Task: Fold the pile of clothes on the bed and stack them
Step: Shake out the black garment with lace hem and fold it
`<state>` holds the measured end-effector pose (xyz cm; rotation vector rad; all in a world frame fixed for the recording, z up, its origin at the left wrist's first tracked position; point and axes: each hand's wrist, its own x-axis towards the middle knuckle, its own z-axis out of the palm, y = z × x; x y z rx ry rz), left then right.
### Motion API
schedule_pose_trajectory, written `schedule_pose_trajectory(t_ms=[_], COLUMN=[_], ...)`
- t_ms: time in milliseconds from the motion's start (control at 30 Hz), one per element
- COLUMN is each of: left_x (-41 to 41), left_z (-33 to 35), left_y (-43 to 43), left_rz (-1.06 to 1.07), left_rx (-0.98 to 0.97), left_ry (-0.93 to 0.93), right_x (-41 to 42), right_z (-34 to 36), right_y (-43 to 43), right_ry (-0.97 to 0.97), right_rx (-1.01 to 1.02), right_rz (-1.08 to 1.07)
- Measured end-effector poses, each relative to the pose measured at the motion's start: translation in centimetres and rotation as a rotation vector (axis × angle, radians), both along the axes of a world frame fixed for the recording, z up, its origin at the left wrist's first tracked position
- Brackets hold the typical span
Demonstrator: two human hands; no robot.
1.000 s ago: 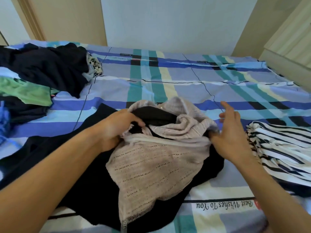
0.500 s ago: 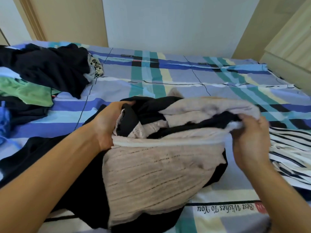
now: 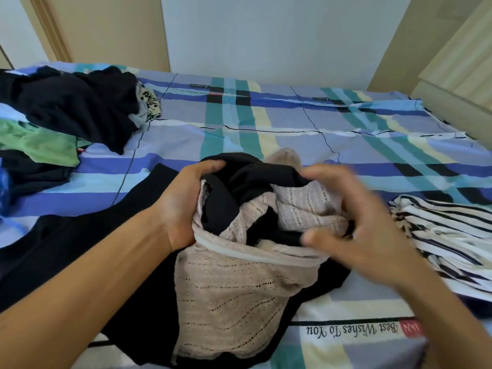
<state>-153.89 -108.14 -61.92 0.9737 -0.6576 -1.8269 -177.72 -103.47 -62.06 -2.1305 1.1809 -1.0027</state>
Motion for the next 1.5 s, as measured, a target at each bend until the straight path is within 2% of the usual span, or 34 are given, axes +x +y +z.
schedule_pose_trajectory(t_ms=[67, 133, 200, 267, 367, 433, 467, 500, 567, 667, 733, 800, 900, 1000, 1100, 1167, 1233, 1300, 1367, 1433, 1467, 1500], left_x=[-0.4, -0.3, 0.4, 1.0, 0.8, 0.0, -0.5, -0.9, -1.5, -1.5, -1.1, -1.0, -1.0, -0.7, -1.0, -1.4, -1.2, 0.1, 2.1, 3.7, 4.3, 4.6], left_z=[0.0, 0.5, 1.2, 1.9, 0.9, -1.7, -3.0, -4.1, -4.9, -3.8, -2.8, -2.2, -1.4, -0.3, 0.6, 0.7, 0.8, 0.4, -0.4, -1.5, -2.4, -3.4], left_y=[0.2, 0.6, 0.7, 0.7, 0.7, 0.6, 0.6, 0.6, 0.8, 0.5, 0.5, 0.5, 1.2, 1.4, 1.9, 2.1, 1.6, 0.4, -0.5, -0.6, -0.4, -0.3], left_rz=[-0.041, -0.075, -0.122, -0.260, -0.538, -0.467, -0.390, -0.342, -0.313, -0.209, -0.160, -0.086, -0.014, -0.018, -0.106, -0.147, -0.182, -0.193, -0.150, -0.232, -0.285, -0.324], left_rx=[-0.029, -0.072, -0.112, -0.202, -0.559, -0.682, -0.676, -0.645, -0.493, -0.157, -0.031, 0.004, -0.035, -0.065, -0.081, -0.061, -0.030, -0.034, -0.108, -0.181, -0.184, -0.176], left_ry=[0.032, 0.003, -0.106, -0.313, -0.710, -1.042, -1.136, -1.110, -0.894, -0.580, -0.391, -0.290, -0.139, 0.008, 0.116, 0.098, -0.025, -0.224, -0.522, -0.900, -1.039, -1.095], right_x=[1.3, 1.1, -0.1, -0.8, 0.2, 0.9, 1.2, 1.5, 1.6, 0.9, 0.6, 0.5, 0.5, 0.3, 0.5, 0.7, 0.9, 1.0, 1.2, 1.4, 1.7, 1.8], right_z=[-1.8, -2.6, -2.0, -1.1, -1.0, -1.5, -1.7, -1.6, -1.7, -2.3, -2.9, -3.8, -4.6, -4.9, -4.9, -5.3, -5.6, -6.0, -6.3, -6.7, -6.7, -6.7], right_y=[0.0, -0.9, -1.5, -1.5, -0.7, -0.3, -0.3, -0.3, -0.5, -1.2, -1.6, -2.2, -3.5, -4.3, -3.8, -3.8, -4.3, -4.4, -4.4, -4.5, -4.5, -4.5], right_ry=[0.271, 0.196, 0.078, -0.059, -0.389, -0.511, -0.531, -0.542, -0.501, -0.071, 0.156, 0.233, 0.115, -0.095, -0.299, -0.377, -0.445, -0.533, -0.619, -0.707, -0.743, -0.781], right_rx=[-0.026, 0.004, 0.037, 0.055, 0.267, 0.407, 0.429, 0.429, 0.340, 0.052, 0.035, 0.107, 0.276, 0.403, 0.637, 0.798, 0.911, 0.996, 1.054, 1.069, 1.069, 1.065], right_rz=[-0.019, -0.096, -0.169, -0.173, -0.054, -0.017, -0.001, 0.006, -0.017, -0.241, -0.329, -0.418, -0.481, -0.345, -0.257, -0.257, -0.323, -0.418, -0.477, -0.481, -0.473, -0.455])
